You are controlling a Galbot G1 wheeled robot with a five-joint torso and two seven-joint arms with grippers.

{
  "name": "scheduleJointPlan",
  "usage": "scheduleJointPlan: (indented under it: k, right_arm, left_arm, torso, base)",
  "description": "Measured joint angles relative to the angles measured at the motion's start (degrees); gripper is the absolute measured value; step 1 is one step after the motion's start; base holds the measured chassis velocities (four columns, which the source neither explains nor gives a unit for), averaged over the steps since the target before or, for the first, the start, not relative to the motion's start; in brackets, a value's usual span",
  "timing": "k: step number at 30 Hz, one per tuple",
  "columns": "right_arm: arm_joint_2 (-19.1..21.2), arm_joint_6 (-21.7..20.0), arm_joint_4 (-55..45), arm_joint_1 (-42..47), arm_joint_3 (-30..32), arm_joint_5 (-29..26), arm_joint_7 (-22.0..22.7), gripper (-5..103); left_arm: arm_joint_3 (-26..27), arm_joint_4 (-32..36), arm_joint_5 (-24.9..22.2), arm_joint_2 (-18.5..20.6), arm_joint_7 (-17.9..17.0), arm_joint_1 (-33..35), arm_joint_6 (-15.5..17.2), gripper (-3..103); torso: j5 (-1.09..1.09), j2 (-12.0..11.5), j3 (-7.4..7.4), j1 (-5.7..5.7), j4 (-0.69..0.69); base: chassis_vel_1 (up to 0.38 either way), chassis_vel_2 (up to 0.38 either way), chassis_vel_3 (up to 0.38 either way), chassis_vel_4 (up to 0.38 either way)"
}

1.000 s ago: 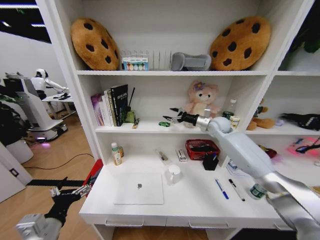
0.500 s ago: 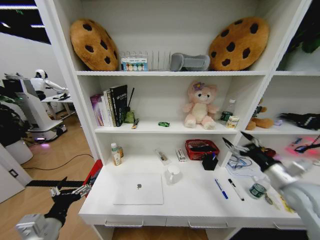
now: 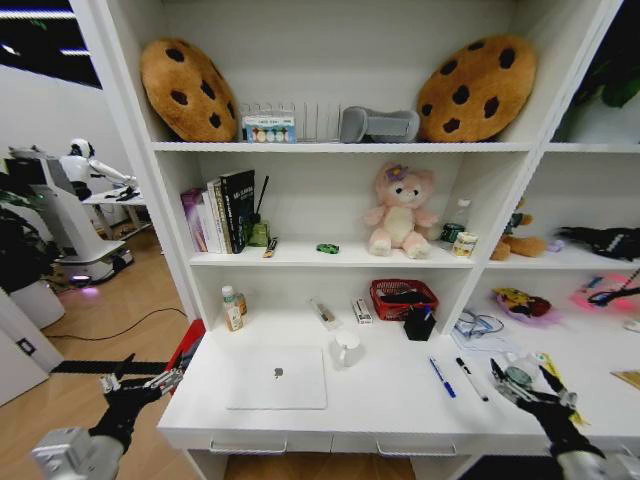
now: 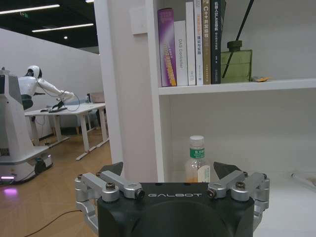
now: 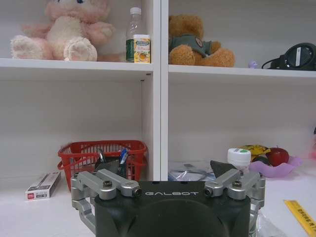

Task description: Organize the objects on the table.

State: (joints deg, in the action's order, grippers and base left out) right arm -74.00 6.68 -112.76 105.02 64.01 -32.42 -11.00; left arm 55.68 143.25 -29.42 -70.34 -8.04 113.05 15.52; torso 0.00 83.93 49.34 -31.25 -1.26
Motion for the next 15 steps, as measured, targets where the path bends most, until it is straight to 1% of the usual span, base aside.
scheduleJointPlan:
  k: [4, 5, 12, 15]
  right_arm:
    - [0.47, -0.97, 0.02, -0.33, -0.99, -0.05, -1.66, 100]
    - [0.64, -1.26, -0.01, -0.57, -1.51, 0.23, -2.08, 100]
    - [1.31, -1.87, 0.67, -2.39, -3.56, 1.5, -2.44, 100]
    - [1.69, -2.06, 1.46, -3.25, -4.49, 1.82, -2.43, 100]
  left_arm:
    - [0.0, -0.01, 0.0, 0.0, 0.0, 0.0, 0.0, 100]
    - [0.0, -0.01, 0.0, 0.0, 0.0, 0.0, 0.0, 100]
    - [0.0, -0.01, 0.0, 0.0, 0.0, 0.0, 0.0, 100]
    - [0.0, -0.01, 0.0, 0.0, 0.0, 0.0, 0.0, 100]
  torso:
    - [-0.01, 0.0, 0.0, 0.0, 0.0]
    - [-0.01, 0.0, 0.0, 0.0, -0.02]
    - [0.0, 0.0, 0.0, -0.01, 0.0]
    - [-0.01, 0.0, 0.0, 0.0, -0.01]
  base:
    - [0.0, 0.0, 0.0, 0.0]
    - [0.0, 0.0, 0.0, 0.0]
    - [-0.009, -0.004, 0.005, 0.008]
    - [-0.075, -0.091, 0.101, 0.063]
